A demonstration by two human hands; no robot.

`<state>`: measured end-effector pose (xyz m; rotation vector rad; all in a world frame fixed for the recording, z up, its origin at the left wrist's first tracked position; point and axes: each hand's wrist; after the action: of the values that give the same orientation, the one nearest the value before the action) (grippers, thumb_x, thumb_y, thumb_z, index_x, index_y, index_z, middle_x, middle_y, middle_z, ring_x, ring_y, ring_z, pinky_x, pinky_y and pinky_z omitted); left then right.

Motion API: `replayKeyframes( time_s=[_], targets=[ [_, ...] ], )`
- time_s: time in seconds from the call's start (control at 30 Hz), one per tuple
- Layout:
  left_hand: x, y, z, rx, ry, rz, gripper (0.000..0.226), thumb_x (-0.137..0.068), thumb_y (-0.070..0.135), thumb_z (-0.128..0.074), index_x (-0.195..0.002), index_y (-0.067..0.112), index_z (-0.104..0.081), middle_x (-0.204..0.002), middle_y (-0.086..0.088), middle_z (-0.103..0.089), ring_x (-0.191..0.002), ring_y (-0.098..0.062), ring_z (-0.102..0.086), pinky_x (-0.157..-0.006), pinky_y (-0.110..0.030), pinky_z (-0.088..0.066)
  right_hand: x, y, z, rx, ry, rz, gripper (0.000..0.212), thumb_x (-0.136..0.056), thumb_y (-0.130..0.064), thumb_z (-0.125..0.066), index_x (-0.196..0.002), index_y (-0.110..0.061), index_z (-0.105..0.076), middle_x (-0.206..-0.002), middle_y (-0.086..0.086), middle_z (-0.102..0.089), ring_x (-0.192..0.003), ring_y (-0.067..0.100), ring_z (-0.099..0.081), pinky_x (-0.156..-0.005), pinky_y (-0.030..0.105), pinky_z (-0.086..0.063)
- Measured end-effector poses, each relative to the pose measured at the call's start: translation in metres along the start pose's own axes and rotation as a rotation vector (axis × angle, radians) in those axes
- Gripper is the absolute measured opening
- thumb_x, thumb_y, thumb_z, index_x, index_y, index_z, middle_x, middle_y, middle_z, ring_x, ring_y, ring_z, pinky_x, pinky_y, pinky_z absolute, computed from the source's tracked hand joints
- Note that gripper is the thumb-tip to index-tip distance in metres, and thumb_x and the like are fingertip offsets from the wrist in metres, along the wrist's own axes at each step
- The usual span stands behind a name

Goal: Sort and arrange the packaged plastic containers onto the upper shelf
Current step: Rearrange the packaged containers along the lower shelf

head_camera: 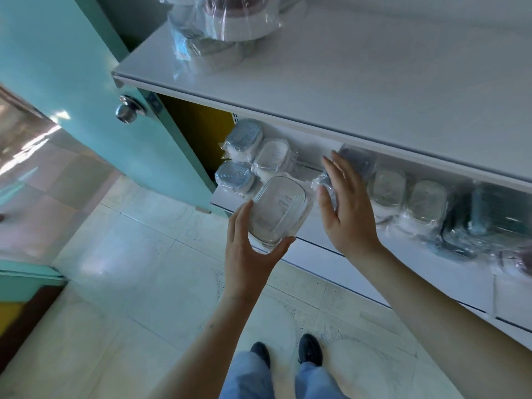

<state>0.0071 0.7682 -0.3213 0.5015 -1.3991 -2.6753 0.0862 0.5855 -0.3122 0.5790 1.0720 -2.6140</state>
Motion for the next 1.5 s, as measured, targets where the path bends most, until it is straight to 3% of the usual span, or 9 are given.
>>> replayKeyframes(
  time_s=[0.33,0.57,0.7,1.1,1.23,1.3,1.37,1.43,1.5],
  targets=[
    [-0.039,-0.058,0.044,0.082,-0.033,0.019,0.092,-0.070,0.045,-0.086,-0.145,0.013,-0.043,-0.141,0.001,-0.050,-0.130,-0.014,-0.048,-0.100,-0.041,-0.052,-0.008,-0.041,-0.053,-0.029,-0.102,-0.044,0.060,-0.106,-0.049,-0.025,-0.150,-0.012,-0.043,-0.157,0.004,-0.039,-0.146,0.014,-0.033,-0.119,0.030,-0.030],
    [-0.097,-0.117,0.058,0.087,-0.113,0.055,0.092,-0.069,0.059,-0.078,-0.144,0.019,-0.042,-0.141,0.003,-0.049,-0.127,-0.013,-0.048,-0.099,-0.041,-0.053,-0.020,-0.054,-0.121,0.025,-0.057,-0.267,0.058,-0.104,-0.045,-0.029,-0.149,-0.012,-0.044,-0.156,0.004,-0.041,-0.146,0.015,-0.032,-0.121,0.030,-0.026],
    [-0.136,-0.142,0.027,0.069,-0.184,0.063,0.094,-0.068,0.065,-0.074,-0.144,0.021,-0.041,-0.143,0.007,-0.047,-0.126,-0.008,-0.046,-0.102,-0.033,-0.052,-0.026,-0.033,-0.150,0.098,-0.044,-0.432,0.062,-0.102,-0.049,-0.026,-0.149,-0.012,-0.044,-0.155,0.006,-0.042,-0.144,0.017,-0.034,-0.114,0.010,-0.015],
    [-0.230,-0.156,-0.112,0.071,-0.111,-0.032,0.084,-0.078,0.055,-0.079,-0.148,0.021,-0.045,-0.136,-0.004,-0.050,-0.124,-0.020,-0.049,-0.095,-0.039,-0.053,-0.034,0.046,-0.193,0.108,0.000,-0.549,0.053,-0.104,-0.037,-0.035,-0.145,-0.007,-0.048,-0.151,0.010,-0.047,-0.138,0.018,-0.038,-0.103,-0.005,-0.009],
    [-0.226,-0.148,-0.117,0.057,-0.081,-0.072,0.083,-0.079,0.057,-0.076,-0.147,0.020,-0.046,-0.135,-0.004,-0.050,-0.125,-0.020,-0.049,-0.093,-0.041,-0.054,-0.036,0.045,-0.191,0.004,0.020,-0.626,0.049,-0.106,-0.039,-0.035,-0.144,-0.011,-0.049,-0.146,0.001,-0.050,-0.127,0.001,-0.041,-0.096,-0.008,-0.015],
    [-0.208,-0.145,-0.108,0.067,-0.083,-0.099,0.082,-0.080,0.057,-0.074,-0.147,0.019,-0.046,-0.136,-0.004,-0.049,-0.126,-0.021,-0.049,-0.097,-0.040,-0.051,-0.041,0.042,-0.187,-0.094,0.074,-0.679,0.053,-0.105,-0.047,-0.032,-0.135,-0.010,-0.055,-0.130,-0.003,-0.056,-0.115,-0.002,-0.045,-0.098,0.002,-0.030],
    [-0.181,-0.152,-0.093,0.058,-0.098,-0.123,0.079,-0.082,0.054,-0.073,-0.147,0.016,-0.046,-0.136,-0.006,-0.050,-0.125,-0.023,-0.050,-0.099,-0.042,-0.049,-0.047,0.043,-0.182,-0.193,0.135,-0.733,0.063,-0.100,-0.053,-0.029,-0.124,-0.003,-0.058,-0.118,0.008,-0.061,-0.112,0.016,-0.055,-0.099,0.028,-0.040],
    [-0.149,-0.169,-0.076,-0.029,-0.121,-0.151,0.077,-0.085,0.056,-0.068,-0.145,0.013,-0.047,-0.138,-0.007,-0.051,-0.123,-0.026,-0.053,-0.098,-0.047,-0.048,-0.049,0.047,-0.174,-0.261,0.153,-0.778,0.065,-0.099,-0.054,-0.028,-0.128,-0.004,-0.056,-0.124,0.015,-0.061,-0.118,0.028,-0.056,-0.101,0.040,-0.043],
    [-0.120,-0.193,-0.065,-0.184,-0.156,-0.216,0.077,-0.085,0.061,-0.064,-0.142,0.011,-0.049,-0.139,-0.007,-0.052,-0.122,-0.029,-0.053,-0.100,-0.048,-0.044,-0.046,0.052,-0.168,-0.275,0.106,-0.800,0.070,-0.095,-0.062,-0.026,-0.142,-0.016,-0.051,-0.141,0.005,-0.057,-0.130,0.021,-0.053,-0.111,0.045,-0.042]
  ],
)
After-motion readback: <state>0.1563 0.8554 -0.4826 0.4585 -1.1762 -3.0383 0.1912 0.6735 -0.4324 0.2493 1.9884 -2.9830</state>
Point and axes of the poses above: each hand's wrist, its own x-axis away from the middle knuckle, its own z-axis out of the back of the hand, y = z × x
